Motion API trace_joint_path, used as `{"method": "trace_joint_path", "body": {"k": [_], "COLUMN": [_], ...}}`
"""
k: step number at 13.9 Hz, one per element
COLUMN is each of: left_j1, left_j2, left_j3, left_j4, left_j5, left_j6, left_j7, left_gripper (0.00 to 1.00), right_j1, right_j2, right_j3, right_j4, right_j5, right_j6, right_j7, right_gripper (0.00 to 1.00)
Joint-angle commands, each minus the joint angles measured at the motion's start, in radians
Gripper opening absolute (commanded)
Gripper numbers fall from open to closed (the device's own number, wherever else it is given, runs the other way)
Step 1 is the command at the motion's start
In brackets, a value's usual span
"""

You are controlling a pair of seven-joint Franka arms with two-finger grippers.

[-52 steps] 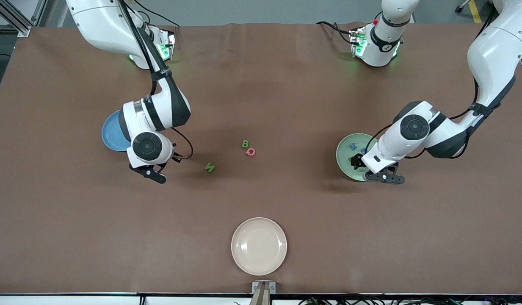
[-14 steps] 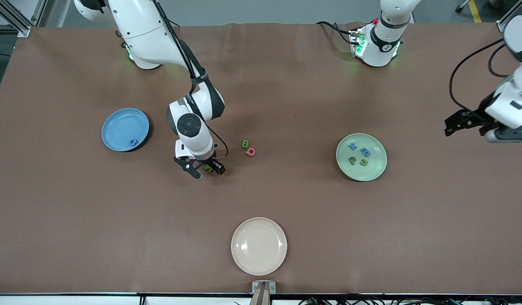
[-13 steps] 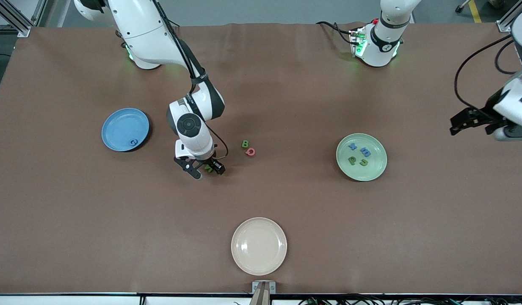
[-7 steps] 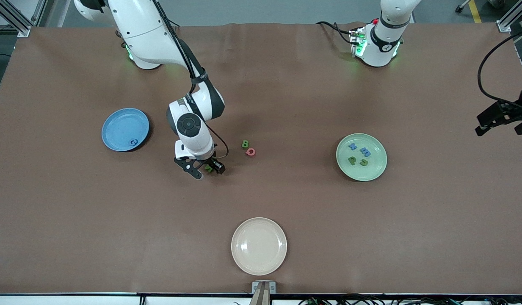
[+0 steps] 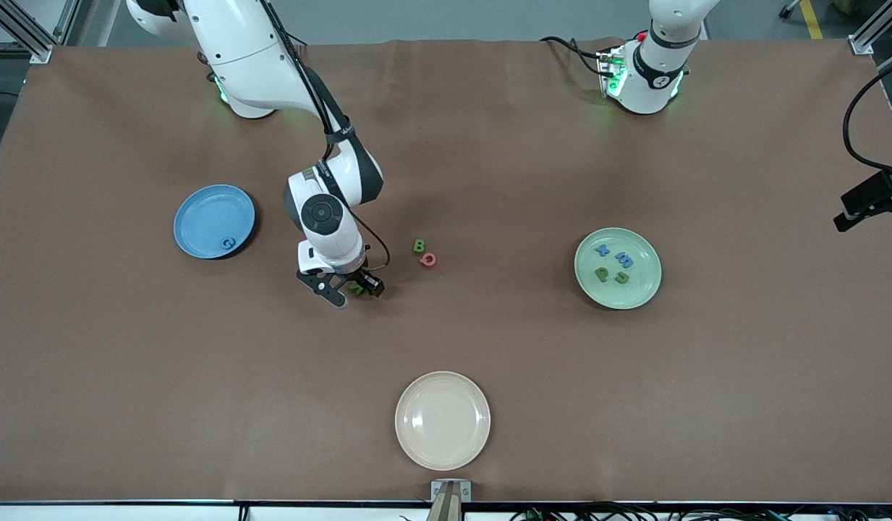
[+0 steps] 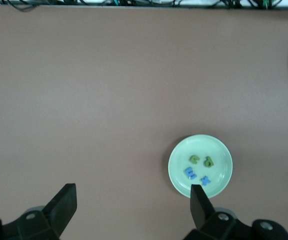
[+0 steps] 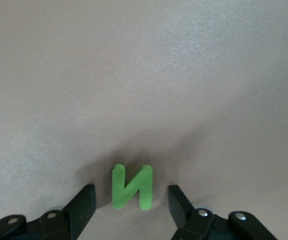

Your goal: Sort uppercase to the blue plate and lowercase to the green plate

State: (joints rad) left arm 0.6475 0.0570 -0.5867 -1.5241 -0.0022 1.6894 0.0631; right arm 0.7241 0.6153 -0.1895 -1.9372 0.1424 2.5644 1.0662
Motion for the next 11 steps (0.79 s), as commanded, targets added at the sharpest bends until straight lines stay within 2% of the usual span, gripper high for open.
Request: {"method": "trace_joint_path", "body": {"k": [1,4,7,8,9,11], "left_j1": [-0.2,-0.409,-0.528,-0.545,-0.569,-0.626], "left_j2": [-0.02,-0.025,-0.049,-0.066,-0.075,-0.091], "left_j3": [0.199,0.401,0.52,0.537,0.559,0.616], "left_j4": [0.015,0.005,-0.025,-0.046,-0.065,-0.082], "left_j5": [0.016,0.014,0.014,0.014,0.014,0.014], "left_j6": [-0.077,-0.094,-0.096,-0.096,-0.096,-0.096], "left_j7": [0.021,0.02,0.02,0.02,0.02,0.02], "left_gripper": [1.0,1.0,1.0,1.0,1.0,1.0], "right_j1": [-0.005,-0.006,-0.006,-0.005,-0.005,-0.005], "right_j2": [-0.005,-0.005,-0.003,-0.003,-0.003,-0.003], "right_j3": [-0.022,-0.041,-0.041,-0.041,-0.039,-0.039], "right_j4": [-0.04,-0.04,-0.04,-0.04,-0.04,-0.04], "right_j5": [0.005,0.005,0.005,0.005,0.005,0.005], "right_j6": [-0.02,-0.021,-0.021,-0.021,-0.021,-0.023], "right_j7": [-0.037,-0.057,-0.055,-0.054,-0.054,-0.049], "right_gripper": [0.66,0.66,0.66,0.64,0.59,0.4]}}
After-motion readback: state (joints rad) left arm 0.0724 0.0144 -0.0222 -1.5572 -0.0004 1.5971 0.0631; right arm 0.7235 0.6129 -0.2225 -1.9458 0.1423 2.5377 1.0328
